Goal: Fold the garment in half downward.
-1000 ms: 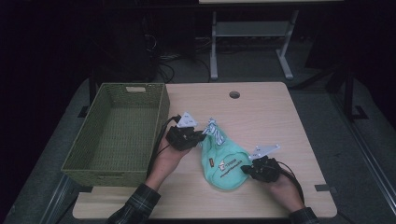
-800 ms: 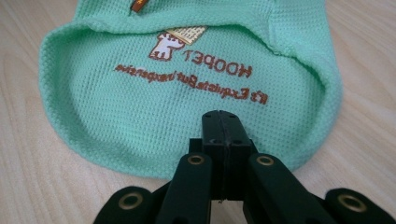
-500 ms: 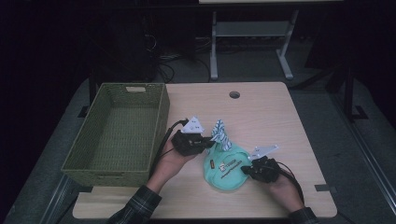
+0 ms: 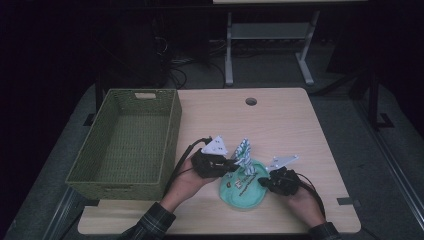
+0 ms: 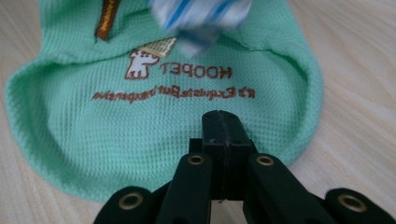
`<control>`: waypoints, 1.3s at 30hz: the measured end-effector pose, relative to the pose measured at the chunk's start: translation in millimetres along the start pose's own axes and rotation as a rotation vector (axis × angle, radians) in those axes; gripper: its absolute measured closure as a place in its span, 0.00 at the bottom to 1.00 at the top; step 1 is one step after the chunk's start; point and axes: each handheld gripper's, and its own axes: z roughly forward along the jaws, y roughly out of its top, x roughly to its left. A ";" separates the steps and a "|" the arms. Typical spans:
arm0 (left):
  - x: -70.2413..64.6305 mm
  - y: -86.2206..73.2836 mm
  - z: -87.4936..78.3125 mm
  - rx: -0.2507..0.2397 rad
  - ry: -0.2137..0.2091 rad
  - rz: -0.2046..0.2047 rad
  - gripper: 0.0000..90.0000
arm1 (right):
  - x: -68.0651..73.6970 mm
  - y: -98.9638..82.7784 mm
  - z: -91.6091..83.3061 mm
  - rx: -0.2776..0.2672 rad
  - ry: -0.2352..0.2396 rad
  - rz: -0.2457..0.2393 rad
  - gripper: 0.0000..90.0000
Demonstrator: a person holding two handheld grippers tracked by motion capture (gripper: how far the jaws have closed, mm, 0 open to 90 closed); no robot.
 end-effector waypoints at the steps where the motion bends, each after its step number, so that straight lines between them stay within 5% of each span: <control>1: -2.5 -0.9 1.8 0.005 -0.012 0.001 0.91 | 0.0 0.0 -0.1 0.000 0.000 0.002 1.00; 14: -29.3 -12.3 38.5 0.092 -0.128 0.045 0.90 | -2.6 -0.6 -0.8 0.000 -0.005 0.006 1.00; 21: -27.7 -10.6 35.0 0.061 -0.131 0.026 0.77 | -5.4 -1.3 -2.5 0.000 -0.015 0.005 1.00; 26: -19.6 -4.5 17.2 0.006 -0.107 0.004 0.68 | -10.3 2.2 -13.5 -0.033 -0.020 0.019 1.00; 31: -6.7 -5.0 -1.8 -0.030 -0.059 -0.040 0.72 | -15.4 11.9 -28.7 -0.082 -0.029 0.021 1.00; 36: 5.8 -14.1 -3.9 0.030 0.030 -0.087 0.99 | -18.5 30.9 -42.9 -0.132 -0.039 -0.004 1.00; 39: 12.8 -22.7 4.6 0.080 0.067 -0.125 0.99 | -19.3 38.7 -45.8 -0.153 -0.036 -0.014 1.00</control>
